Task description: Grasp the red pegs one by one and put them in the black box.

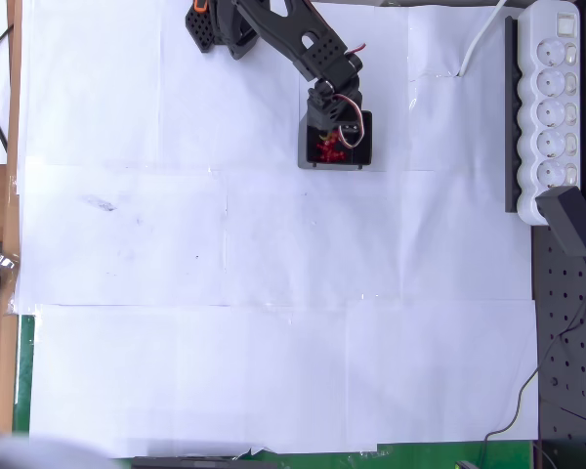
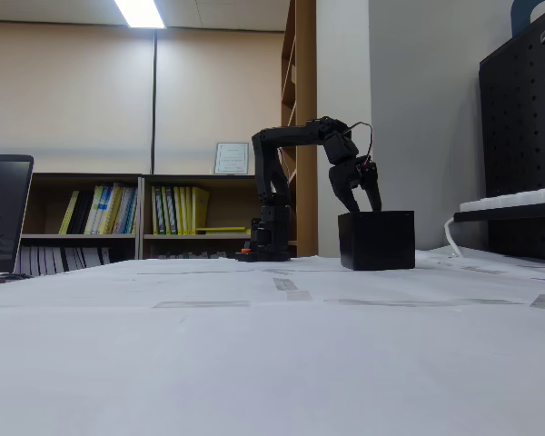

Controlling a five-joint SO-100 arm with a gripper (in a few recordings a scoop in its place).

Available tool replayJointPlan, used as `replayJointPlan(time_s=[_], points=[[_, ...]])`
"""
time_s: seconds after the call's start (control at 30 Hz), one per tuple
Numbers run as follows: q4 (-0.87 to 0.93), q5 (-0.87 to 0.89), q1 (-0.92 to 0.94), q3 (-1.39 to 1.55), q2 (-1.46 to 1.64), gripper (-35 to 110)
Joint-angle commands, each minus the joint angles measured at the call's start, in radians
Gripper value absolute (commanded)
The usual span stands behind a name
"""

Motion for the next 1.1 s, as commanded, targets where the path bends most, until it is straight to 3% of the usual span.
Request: replayJointPlan(time_s=[0.0,0.13,0.27,0.37,0.5,0.57,0.67,1.07], points=[[0.064,-0.015,0.032,0.075,-0.074,26],[0.195,0.025,0.132,0.219,-0.183,28],[0.276,0.186,0.364,0.279,-0.350,27],[0.153,0.350,0.568,0.071,-0.486,27],[-0.124,0.551,0.721,-0.419,-0.693,24],[-0.230,0.598,0.750,-0.640,-0.821,12],[-0.207,0.621,0.755,-0.836,-0.999,1],[-0.141,0.617,0.716,-1.169,-1.239,0]])
